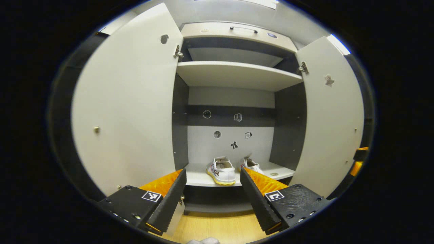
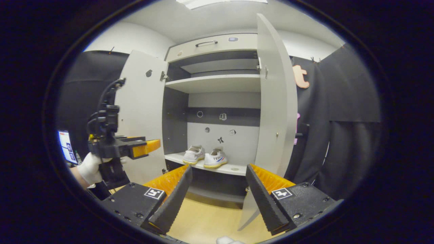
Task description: Grab one shoe with the right hand and put it into the shoe cabinet, grab the other shoe with the left hand and put it into the shoe cabinet; then close the right door with the right hand and the left door with the left hand.
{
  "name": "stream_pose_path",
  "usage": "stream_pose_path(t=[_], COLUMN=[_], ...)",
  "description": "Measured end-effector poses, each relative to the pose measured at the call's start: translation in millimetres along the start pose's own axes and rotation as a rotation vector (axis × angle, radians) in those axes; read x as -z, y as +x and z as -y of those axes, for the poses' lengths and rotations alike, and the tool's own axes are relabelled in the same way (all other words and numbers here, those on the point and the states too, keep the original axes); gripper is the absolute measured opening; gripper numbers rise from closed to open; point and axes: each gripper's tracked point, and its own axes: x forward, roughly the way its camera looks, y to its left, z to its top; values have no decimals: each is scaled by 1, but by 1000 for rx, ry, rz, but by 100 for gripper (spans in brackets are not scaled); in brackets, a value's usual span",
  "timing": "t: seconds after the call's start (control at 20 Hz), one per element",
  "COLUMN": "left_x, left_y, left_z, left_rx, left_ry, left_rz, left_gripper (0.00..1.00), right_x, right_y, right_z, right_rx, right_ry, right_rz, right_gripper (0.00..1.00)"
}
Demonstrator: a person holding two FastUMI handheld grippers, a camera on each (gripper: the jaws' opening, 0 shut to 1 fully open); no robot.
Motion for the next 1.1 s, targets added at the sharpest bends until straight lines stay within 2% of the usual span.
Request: stream_pose_path(t=[0.1, 0.35, 0.6, 0.85, 1.1], left_x=[4, 15, 31, 35, 15], left_y=[-44, -148, -217, -234, -231], left_z=[-9, -42, -55, -41, -18], left_rx=[3, -43, -39, -35, -48], left_ry=[4, 33, 8, -2, -6], left_rz=[5, 12, 11, 5, 57], left_gripper=[95, 94, 95, 95, 95], right_x=[-4, -9, 1, 9, 8], right_y=[-13, -51, -87, -111, -101], right_z=[-9, -23, -9, 33, 98], right_rx=[26, 105, 220, 292, 336], right_ry=[-6, -9, -4, 8, 25], right_rz=[15, 45, 39, 16, 16], right_gripper=[100, 100, 99, 99, 100])
